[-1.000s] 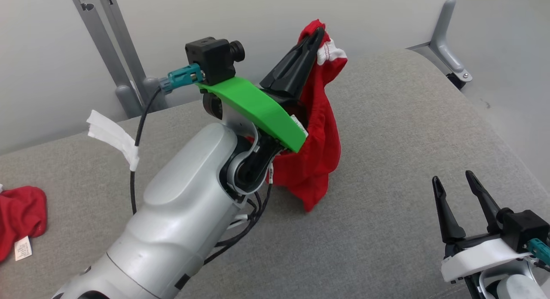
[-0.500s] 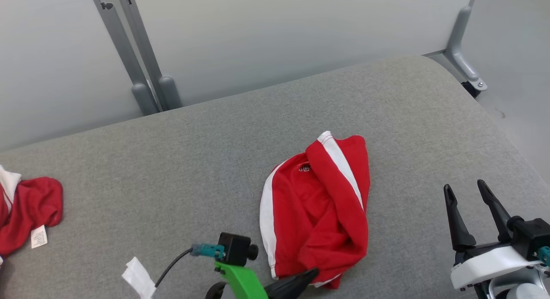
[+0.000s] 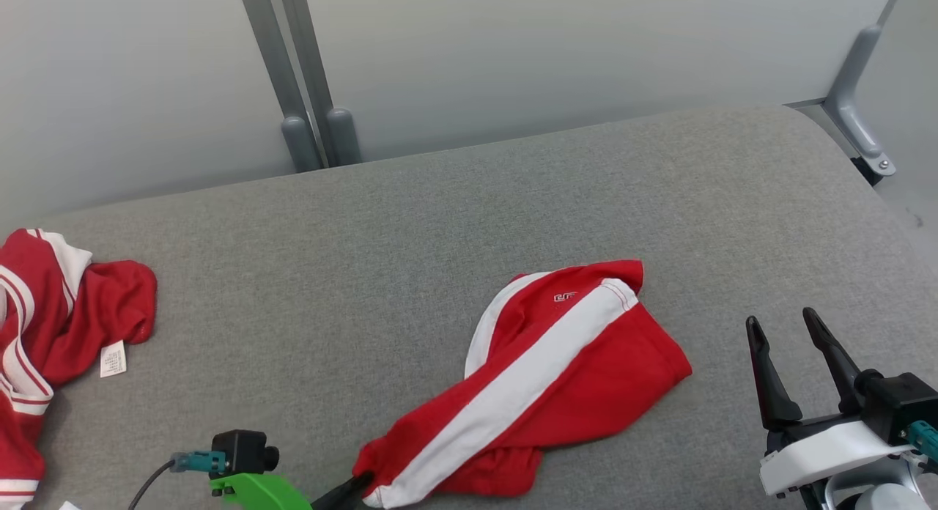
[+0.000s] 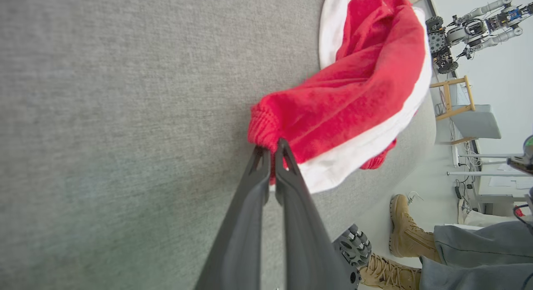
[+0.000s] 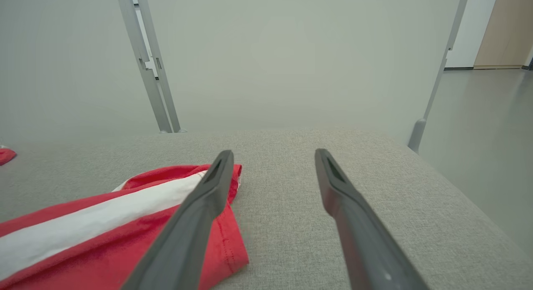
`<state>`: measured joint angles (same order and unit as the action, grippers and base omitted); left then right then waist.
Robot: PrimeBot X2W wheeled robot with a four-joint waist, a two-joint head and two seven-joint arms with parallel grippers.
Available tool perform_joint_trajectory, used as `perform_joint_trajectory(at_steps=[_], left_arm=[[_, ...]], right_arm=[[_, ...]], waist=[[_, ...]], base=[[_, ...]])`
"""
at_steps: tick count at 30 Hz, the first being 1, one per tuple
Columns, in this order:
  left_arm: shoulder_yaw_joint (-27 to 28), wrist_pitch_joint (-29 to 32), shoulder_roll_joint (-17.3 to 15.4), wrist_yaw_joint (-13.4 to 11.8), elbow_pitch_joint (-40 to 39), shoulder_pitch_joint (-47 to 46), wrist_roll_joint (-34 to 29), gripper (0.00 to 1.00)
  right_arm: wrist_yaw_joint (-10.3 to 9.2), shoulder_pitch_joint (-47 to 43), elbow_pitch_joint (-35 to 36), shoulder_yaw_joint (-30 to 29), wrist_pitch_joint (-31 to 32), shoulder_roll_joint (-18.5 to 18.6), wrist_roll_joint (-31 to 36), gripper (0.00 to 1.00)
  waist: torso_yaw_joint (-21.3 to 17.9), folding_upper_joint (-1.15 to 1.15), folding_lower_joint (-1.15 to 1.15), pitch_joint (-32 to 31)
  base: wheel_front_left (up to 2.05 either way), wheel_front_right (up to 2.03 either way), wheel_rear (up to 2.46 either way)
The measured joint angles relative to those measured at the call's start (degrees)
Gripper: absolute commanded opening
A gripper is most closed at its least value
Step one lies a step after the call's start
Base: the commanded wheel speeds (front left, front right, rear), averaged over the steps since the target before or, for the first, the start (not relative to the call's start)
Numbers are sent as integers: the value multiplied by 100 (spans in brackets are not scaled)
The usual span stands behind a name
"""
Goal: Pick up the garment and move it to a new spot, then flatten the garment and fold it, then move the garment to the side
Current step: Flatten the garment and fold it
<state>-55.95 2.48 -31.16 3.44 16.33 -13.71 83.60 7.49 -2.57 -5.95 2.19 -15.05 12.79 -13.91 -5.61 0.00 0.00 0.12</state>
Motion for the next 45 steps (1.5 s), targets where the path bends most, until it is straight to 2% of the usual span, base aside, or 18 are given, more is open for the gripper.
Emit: perform_joint_trajectory(at_steps=[6,11,12,13,14,18,19,22,24,26,30,35,38,40,43,44,45], left_arm=[[105,-92,-21,45,292,-19,34,0],[151,-376,-15,34,523,-81,-187,0],[157,-480,-15,2,599,-118,-263,17],[181,-653,-15,-62,681,-158,-387,42],[202,-802,-14,-131,757,-197,-514,100],[169,-1081,-26,-487,996,-286,-877,100],[230,-1157,-44,-657,1031,-302,-878,100],[399,-1351,-250,-1118,949,-403,-970,100],[432,-1495,-464,-1390,636,-501,-1293,100],[494,-1562,-506,-1478,151,-650,-1388,100],[98,-1284,-333,-1636,-832,-1031,-1901,100],[-554,-646,410,-1600,-1009,-1599,-2305,100],[-862,-332,994,-1417,-544,-1845,-2319,100],[-979,-172,1272,-1288,-136,-1920,-2283,100],[-1109,-67,1468,-1163,508,-2037,-2303,100],[-1118,-65,1510,-1144,708,-2073,-2324,88],[-1109,-96,1534,-1125,842,-2096,-2321,82]], right_arm=[[0,12,0,1,0,13,-2,100],[0,25,2,5,0,14,-2,100],[0,25,3,2,0,13,-2,100],[0,25,3,-3,0,12,-2,100],[0,25,4,-8,0,12,-1,100],[0,27,8,-3,0,9,-1,100],[0,35,9,2,0,9,-1,100],[0,56,12,10,0,10,-1,100],[0,56,15,9,0,10,-2,100],[0,55,24,-12,0,8,-3,100],[0,60,29,26,0,1,-3,100],[0,252,13,154,0,-32,-8,100],[0,319,-10,218,0,-42,-23,100],[0,333,-25,226,0,-47,-32,100],[0,352,-55,241,0,-47,-40,100],[0,352,-57,236,0,-47,-40,100],[0,351,-57,221,0,-45,-41,100]], waist=[[51,0,0,51],[47,0,0,89],[48,0,0,102],[50,0,0,113],[52,0,0,121],[41,0,0,156],[32,0,0,161],[-8,0,0,172],[-43,0,0,182],[-61,0,0,200],[-108,0,0,260],[-236,0,0,356],[-364,0,0,409],[-453,0,0,431],[-602,0,0,455],[-658,0,0,460],[-701,0,0,462]], base=[[0,0,0],[0,0,0],[0,0,0],[0,0,0],[0,0,0],[0,0,0],[0,0,0],[0,0,0],[0,0,0],[0,0,0],[0,0,0],[0,0,0],[0,0,0],[0,0,0],[0,0,0],[0,0,0],[0,0,0]])
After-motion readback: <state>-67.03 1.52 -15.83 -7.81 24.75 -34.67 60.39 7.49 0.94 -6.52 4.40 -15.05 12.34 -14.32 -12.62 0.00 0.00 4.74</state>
